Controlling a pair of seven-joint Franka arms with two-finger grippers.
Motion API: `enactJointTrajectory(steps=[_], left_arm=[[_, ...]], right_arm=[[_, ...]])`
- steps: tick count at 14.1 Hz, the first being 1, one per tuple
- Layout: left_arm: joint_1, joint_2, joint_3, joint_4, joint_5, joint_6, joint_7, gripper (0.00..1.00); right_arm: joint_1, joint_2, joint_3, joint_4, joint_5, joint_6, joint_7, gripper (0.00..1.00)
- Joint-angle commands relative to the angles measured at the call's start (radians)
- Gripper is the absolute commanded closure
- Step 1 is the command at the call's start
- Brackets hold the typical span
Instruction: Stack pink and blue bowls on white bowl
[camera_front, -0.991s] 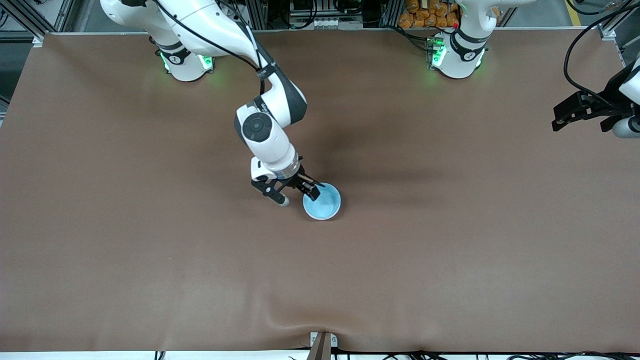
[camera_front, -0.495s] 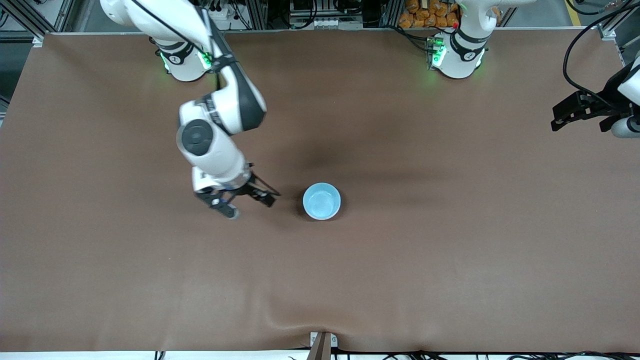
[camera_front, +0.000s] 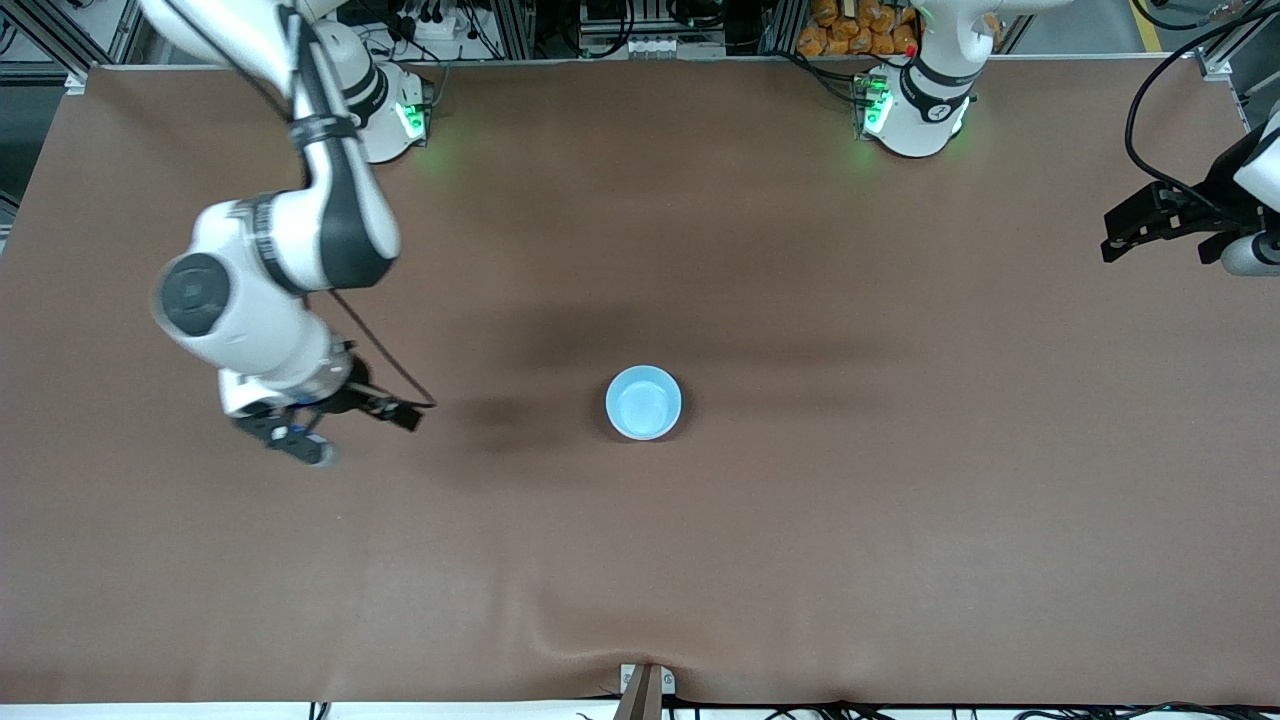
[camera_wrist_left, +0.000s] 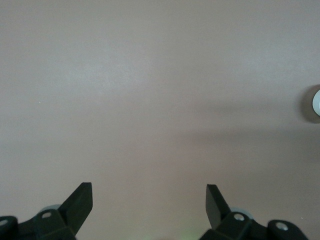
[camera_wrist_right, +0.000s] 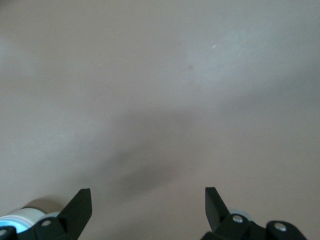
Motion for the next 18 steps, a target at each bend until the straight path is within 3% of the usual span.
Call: enactJointTrajectory(steps=[1, 4, 6, 9, 10, 13, 18], left_arm=[[-0.001, -0.002, 0.002, 0.005, -0.013, 0.0, 0.001, 0.0], [-0.001, -0.002, 0.002, 0.005, -0.014, 0.0, 0.001, 0.0], [-0.002, -0.002, 0.002, 0.005, -0.014, 0.0, 0.004, 0.0], [-0.003, -0.002, 0.001, 0.005, -0.014, 0.0, 0.002, 0.0], [-0.006, -0.002, 0.002, 0.003, -0.014, 0.0, 0.002, 0.0], [-0.009, -0.002, 0.002, 0.005, -0.014, 0.0, 0.002, 0.0], [-0.01, 0.0, 0.002, 0.003, -0.014, 0.0, 0.002, 0.0]], right_arm=[[-0.173, -0.079, 0.112, -0.024, -0.007, -0.047, -0.105, 0.0], [-0.316, -0.146, 0.203, -0.024, -0.023, -0.117, -0.162, 0.0], [-0.398, -0.206, 0.276, -0.023, -0.133, -0.153, -0.179, 0.0], [-0.636, -0.309, 0.537, -0.023, -0.265, -0.232, -0.199, 0.0], [-0.666, -0.336, 0.574, -0.023, -0.292, -0.257, -0.211, 0.0], [-0.673, -0.364, 0.573, -0.003, -0.32, -0.32, -0.294, 0.0], [-0.666, -0.361, 0.547, 0.123, -0.32, -0.462, -0.349, 0.0]])
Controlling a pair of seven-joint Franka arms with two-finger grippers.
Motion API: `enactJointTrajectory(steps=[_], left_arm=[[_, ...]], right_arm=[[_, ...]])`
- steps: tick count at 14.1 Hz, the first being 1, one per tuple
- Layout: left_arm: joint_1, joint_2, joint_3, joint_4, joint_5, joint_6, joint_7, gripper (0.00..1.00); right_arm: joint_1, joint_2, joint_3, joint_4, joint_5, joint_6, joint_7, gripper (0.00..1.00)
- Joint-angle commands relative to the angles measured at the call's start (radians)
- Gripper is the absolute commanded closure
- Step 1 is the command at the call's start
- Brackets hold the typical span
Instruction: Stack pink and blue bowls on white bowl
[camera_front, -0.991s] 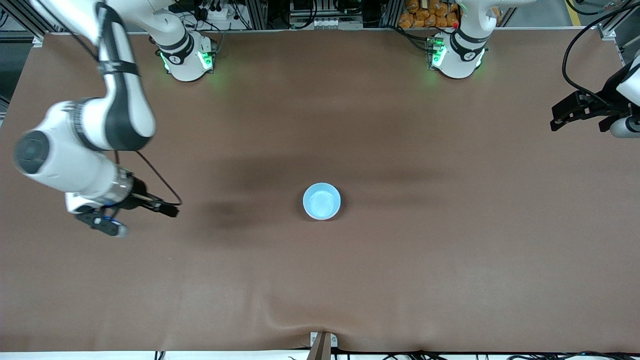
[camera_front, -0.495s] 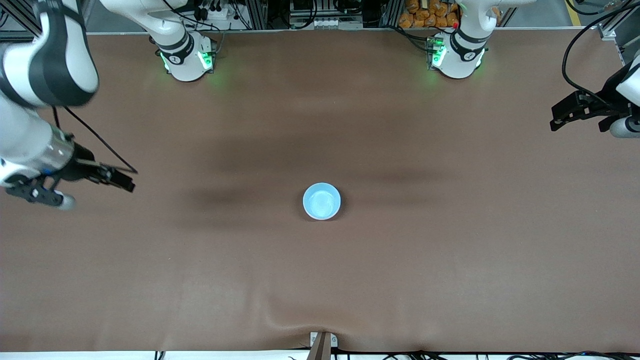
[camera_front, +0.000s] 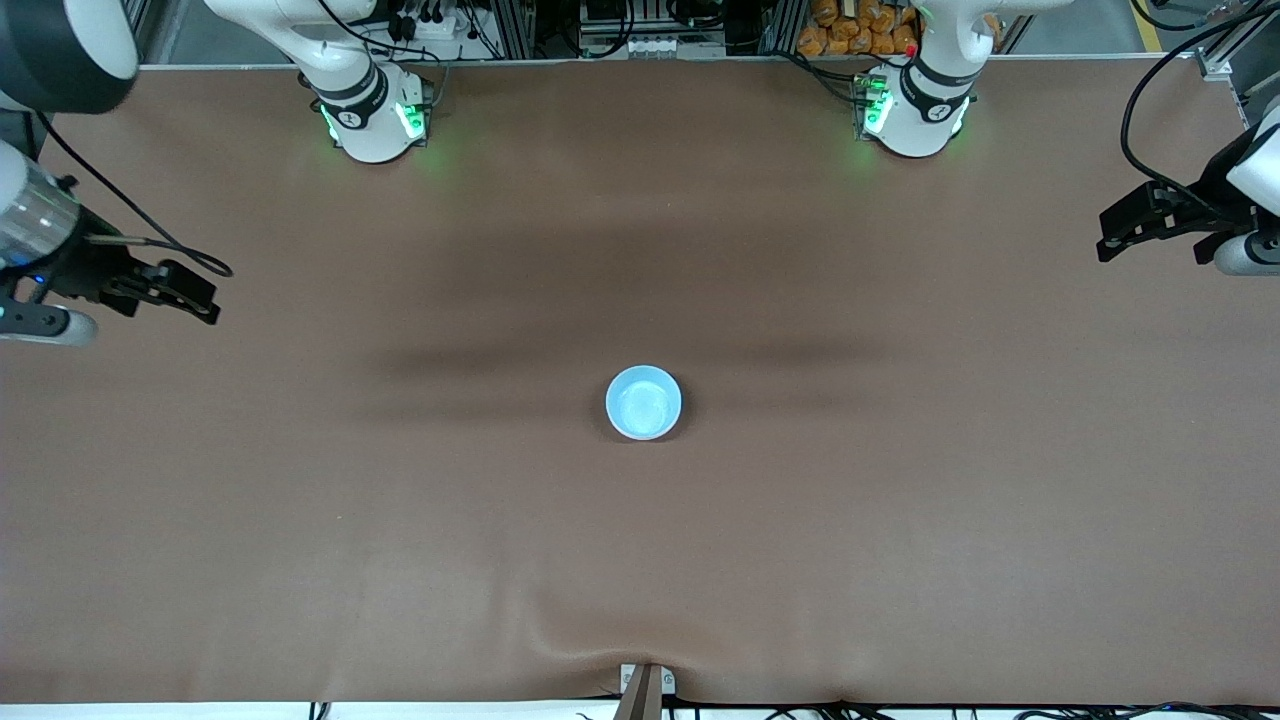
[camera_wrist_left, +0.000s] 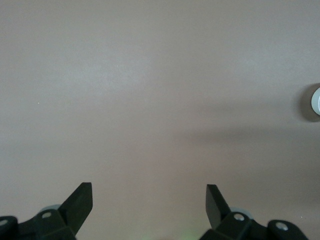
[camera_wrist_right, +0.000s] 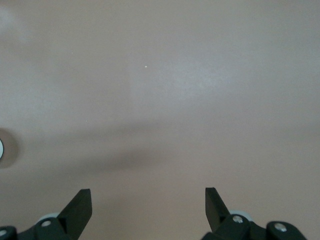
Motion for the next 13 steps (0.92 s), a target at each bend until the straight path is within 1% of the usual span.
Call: enactJointTrajectory(steps=[1, 3, 8, 13], left_arm=[[-0.004, 0.0, 0.003, 0.003, -0.013, 0.0, 0.001, 0.0], [-0.003, 0.0, 0.003, 0.003, -0.014, 0.0, 0.002, 0.0], [-0.003, 0.008, 0.003, 0.005, -0.014, 0.0, 0.002, 0.0], [-0.003, 0.008, 0.003, 0.005, -0.014, 0.0, 0.004, 0.0]], right_arm=[[0.0, 0.006, 0.001, 0.095, -0.017, -0.108, -0.023, 0.0], [0.014, 0.01, 0.002, 0.135, -0.017, -0.137, -0.023, 0.0], [0.008, 0.013, -0.021, 0.136, -0.013, -0.137, -0.063, 0.0], [0.01, 0.013, -0.021, 0.136, -0.013, -0.145, -0.063, 0.0]])
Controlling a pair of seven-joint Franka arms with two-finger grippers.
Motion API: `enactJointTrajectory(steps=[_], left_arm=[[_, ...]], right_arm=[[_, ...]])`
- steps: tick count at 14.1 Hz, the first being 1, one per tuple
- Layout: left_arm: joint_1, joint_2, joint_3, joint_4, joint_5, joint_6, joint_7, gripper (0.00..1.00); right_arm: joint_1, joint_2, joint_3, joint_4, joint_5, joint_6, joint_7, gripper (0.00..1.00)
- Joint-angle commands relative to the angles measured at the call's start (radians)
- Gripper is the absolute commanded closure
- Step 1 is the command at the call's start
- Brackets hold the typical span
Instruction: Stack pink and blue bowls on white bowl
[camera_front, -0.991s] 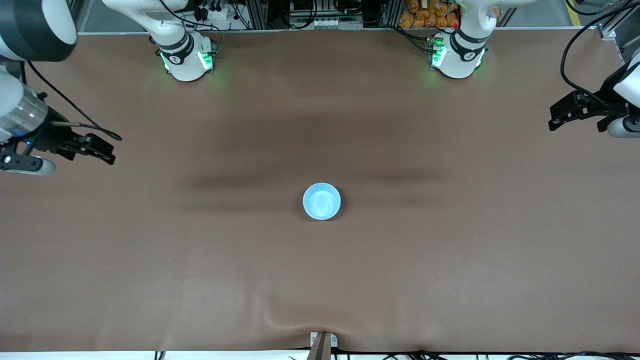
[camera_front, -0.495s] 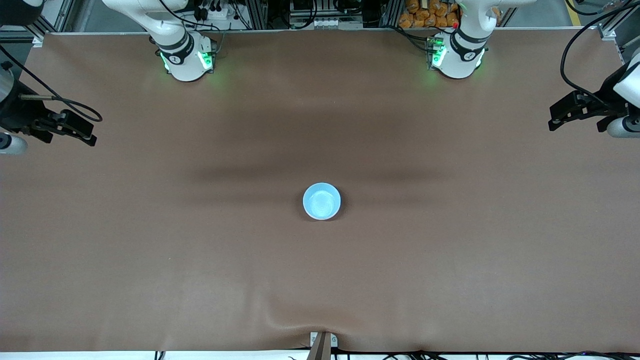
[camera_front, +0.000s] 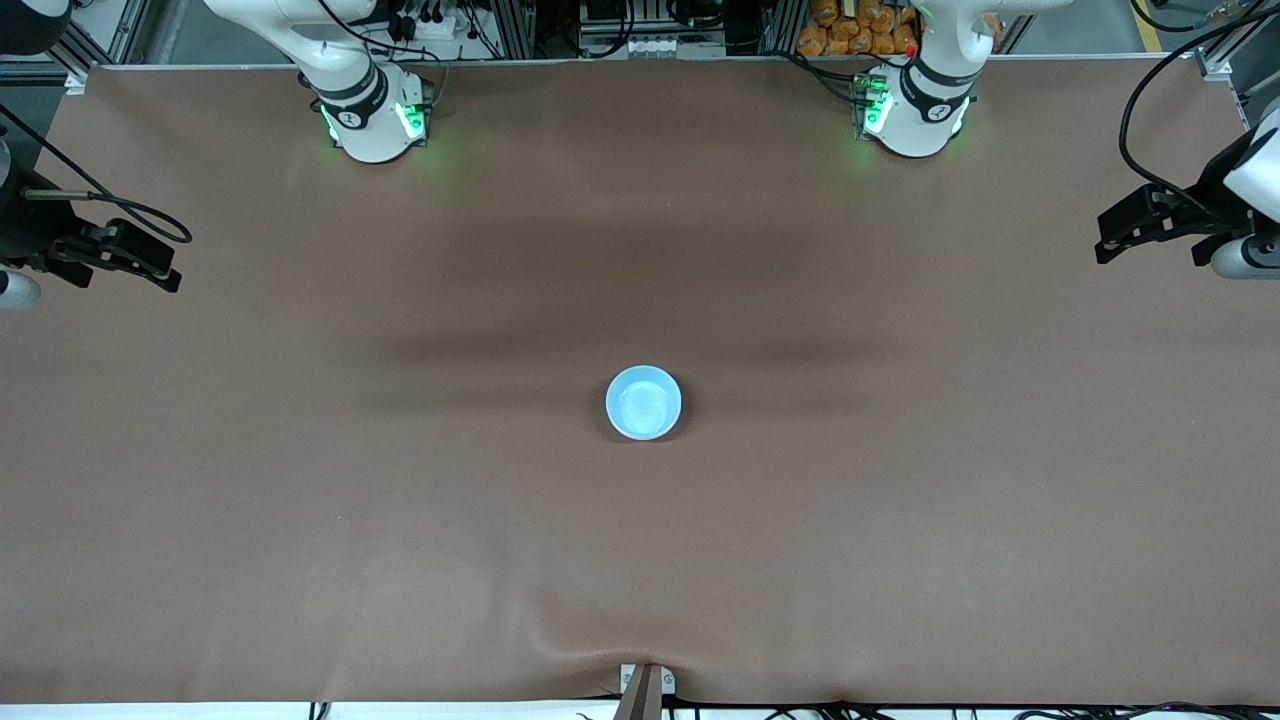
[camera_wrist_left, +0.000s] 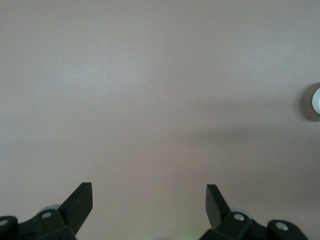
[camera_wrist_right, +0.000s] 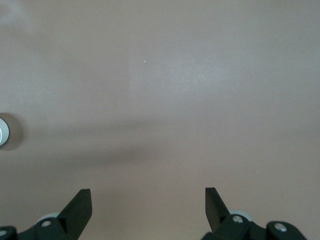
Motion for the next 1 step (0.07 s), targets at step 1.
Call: enactJointTrajectory(steps=[1], left_arm=[[-0.001, 0.003, 0.003, 0.004, -0.014, 0.0, 0.004, 0.0]], right_arm=[[0.003, 0.006, -0.002, 0.022, -0.013, -0.019, -0.01, 0.0]])
